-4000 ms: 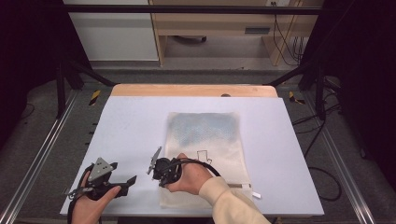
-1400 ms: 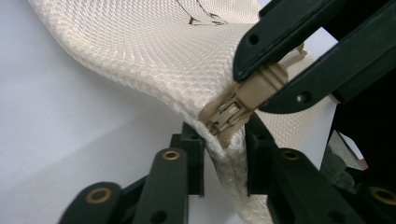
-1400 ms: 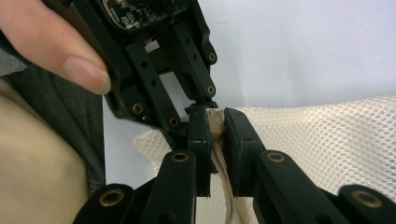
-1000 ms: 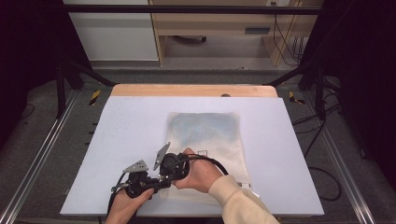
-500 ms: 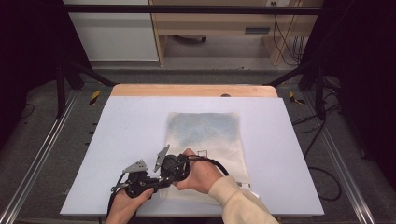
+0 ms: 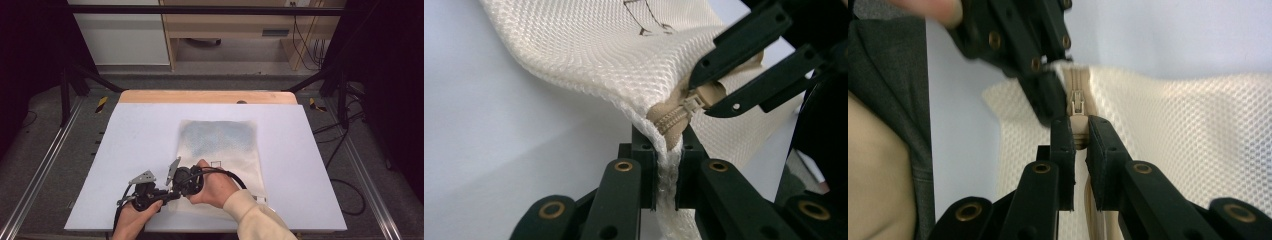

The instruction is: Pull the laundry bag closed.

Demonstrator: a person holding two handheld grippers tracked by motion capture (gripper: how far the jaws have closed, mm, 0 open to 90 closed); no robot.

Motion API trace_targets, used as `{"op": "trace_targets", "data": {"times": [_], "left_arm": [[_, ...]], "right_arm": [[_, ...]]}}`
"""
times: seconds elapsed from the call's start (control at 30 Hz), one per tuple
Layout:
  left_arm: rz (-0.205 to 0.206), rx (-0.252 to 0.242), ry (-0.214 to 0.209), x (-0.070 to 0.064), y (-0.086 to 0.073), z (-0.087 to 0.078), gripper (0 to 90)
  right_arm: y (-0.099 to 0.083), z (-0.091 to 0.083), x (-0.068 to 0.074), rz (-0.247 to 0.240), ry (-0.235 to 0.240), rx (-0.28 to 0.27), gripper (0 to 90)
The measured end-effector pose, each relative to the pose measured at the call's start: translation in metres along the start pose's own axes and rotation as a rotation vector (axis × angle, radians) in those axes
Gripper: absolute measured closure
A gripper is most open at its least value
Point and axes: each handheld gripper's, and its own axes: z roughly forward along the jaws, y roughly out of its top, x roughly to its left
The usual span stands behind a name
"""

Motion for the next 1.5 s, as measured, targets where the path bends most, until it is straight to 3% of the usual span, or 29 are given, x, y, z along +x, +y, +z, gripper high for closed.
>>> {"op": "trace_targets", "data": {"times": [0.5,1.13,1.5], "left_arm": [[0.024,0.026,0.007,-0.004,-0.001,0.005,82.9],[0.055,0.044,0.004,-0.012,-0.003,0.015,82.9],[0.060,0.046,0.007,-0.014,-0.004,0.016,82.9]], "right_arm": [[-0.008,0.000,-0.001,0.011,0.008,-0.004,82.3],[-0.031,-0.003,0.003,0.042,0.015,-0.077,82.3],[-0.032,-0.004,0.003,0.031,0.019,-0.069,82.3]]}}
